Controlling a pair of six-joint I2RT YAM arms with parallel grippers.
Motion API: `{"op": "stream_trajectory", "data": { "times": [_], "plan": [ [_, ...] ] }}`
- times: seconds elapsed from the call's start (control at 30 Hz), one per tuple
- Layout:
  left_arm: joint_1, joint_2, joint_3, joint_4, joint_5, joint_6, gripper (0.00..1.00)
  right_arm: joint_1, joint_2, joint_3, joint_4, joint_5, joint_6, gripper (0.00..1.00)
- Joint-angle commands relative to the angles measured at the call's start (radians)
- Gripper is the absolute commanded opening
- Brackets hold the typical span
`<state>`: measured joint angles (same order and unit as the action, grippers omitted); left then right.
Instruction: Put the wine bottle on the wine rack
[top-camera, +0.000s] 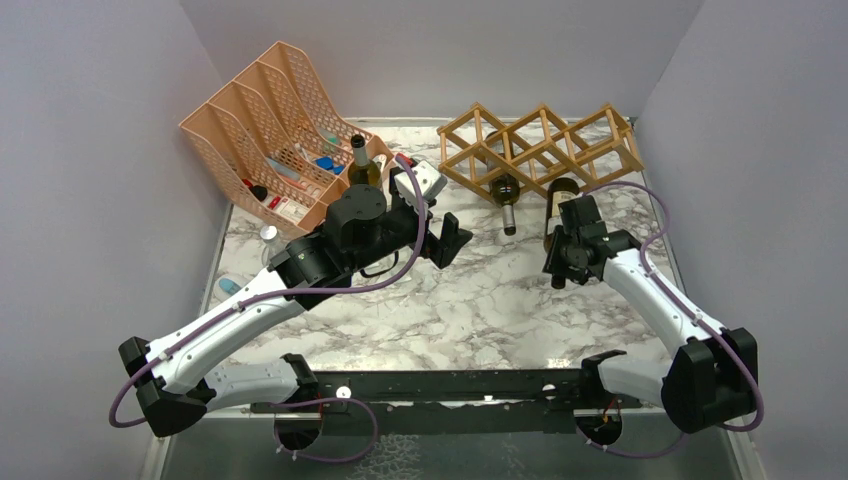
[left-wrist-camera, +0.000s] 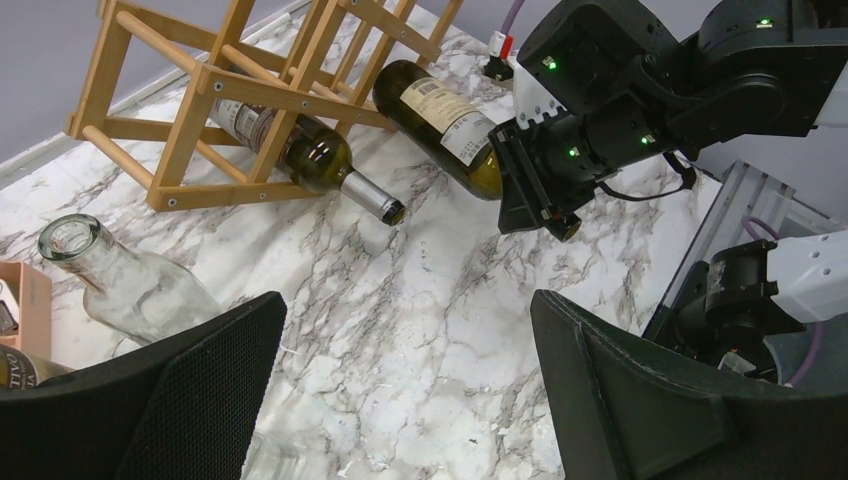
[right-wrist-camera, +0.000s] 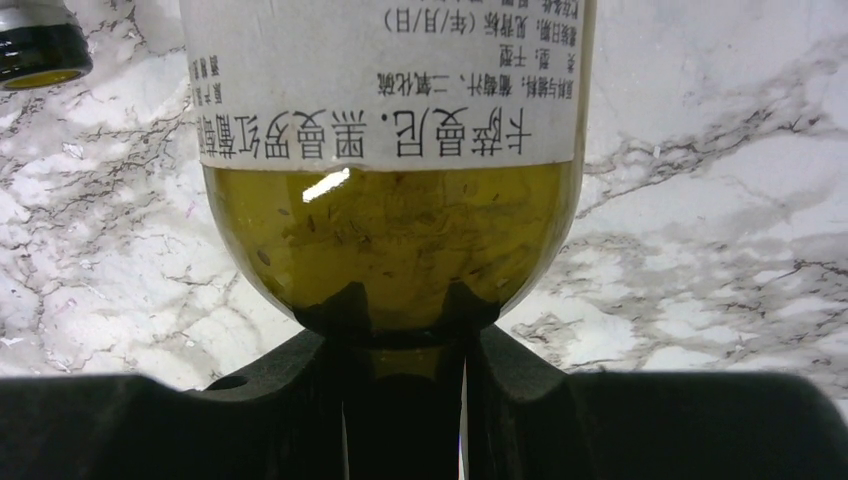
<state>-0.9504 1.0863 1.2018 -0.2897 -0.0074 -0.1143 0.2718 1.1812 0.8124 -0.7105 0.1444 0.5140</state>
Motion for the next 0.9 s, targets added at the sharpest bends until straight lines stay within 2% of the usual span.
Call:
{"op": "stream_trajectory", "data": {
  "times": [0.0,0.57,0.87],
  "plan": [
    [0.001,-0.023,-0.005,0.001,0.027,0.002,0.99,-0.016,0.003,0.059,0.129,-0.013,-0.083,0.01],
    [0.001,-0.035,-0.01,0.014,0.061,-0.009,0.99,-0.06,0.113,0.079,0.363,-0.027,-0.34,0.01],
    [0.001,-0.028,-0.012,0.024,0.064,-0.007,0.99,-0.06,0.071,0.01,0.39,-0.039,-0.34,0.01]
  ]
}}
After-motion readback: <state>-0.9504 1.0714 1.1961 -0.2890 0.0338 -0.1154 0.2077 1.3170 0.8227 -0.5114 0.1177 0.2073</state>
